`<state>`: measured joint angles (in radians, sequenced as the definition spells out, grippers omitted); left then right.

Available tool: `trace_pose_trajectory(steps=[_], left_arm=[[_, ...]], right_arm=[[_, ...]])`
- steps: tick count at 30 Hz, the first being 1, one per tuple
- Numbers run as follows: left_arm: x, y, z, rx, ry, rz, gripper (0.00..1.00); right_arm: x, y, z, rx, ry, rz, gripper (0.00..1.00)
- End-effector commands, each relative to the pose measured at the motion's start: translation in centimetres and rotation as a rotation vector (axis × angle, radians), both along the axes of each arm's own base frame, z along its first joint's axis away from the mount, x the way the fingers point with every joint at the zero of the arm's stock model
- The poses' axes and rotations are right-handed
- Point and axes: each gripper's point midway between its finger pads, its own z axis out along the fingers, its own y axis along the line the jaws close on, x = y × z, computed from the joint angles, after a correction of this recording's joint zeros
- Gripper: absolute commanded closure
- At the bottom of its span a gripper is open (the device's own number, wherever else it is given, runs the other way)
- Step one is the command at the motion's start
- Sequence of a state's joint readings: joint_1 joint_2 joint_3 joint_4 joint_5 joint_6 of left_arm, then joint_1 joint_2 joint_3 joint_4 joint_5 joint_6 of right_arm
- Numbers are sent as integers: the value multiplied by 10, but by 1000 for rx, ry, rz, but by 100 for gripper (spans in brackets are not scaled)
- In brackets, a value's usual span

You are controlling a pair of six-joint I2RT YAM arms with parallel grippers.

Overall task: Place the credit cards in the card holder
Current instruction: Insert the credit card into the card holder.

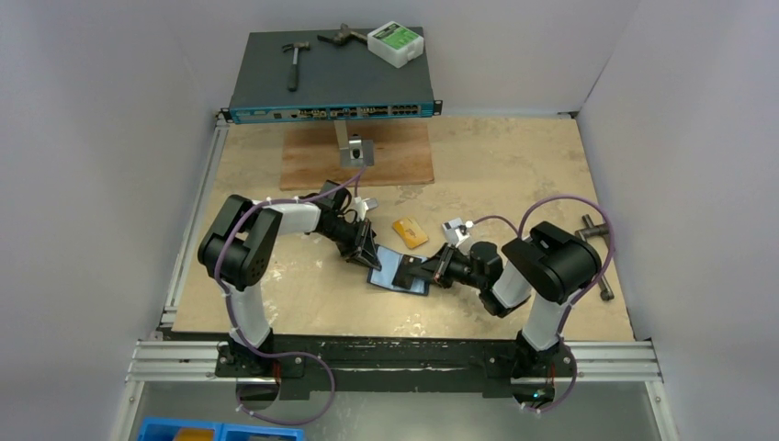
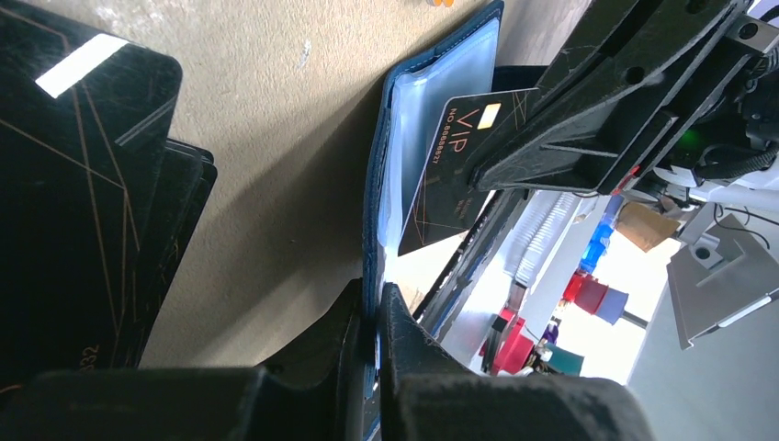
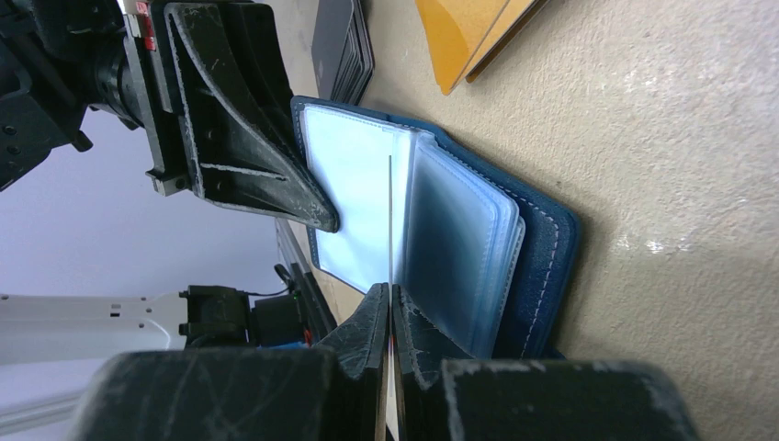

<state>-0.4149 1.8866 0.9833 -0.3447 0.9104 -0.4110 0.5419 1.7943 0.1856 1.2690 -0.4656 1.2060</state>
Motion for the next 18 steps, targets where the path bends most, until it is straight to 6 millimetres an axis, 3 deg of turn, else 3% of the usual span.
trace_pose_trajectory(steps=[1,18], left_arm=[[0,-4,4,-36,-1,-6,100],[2,2,-4,22,-10,1,100]], right_arm=[[7,6,19,63,-63,6,100],[10,2,3,13,-42,-12,100]])
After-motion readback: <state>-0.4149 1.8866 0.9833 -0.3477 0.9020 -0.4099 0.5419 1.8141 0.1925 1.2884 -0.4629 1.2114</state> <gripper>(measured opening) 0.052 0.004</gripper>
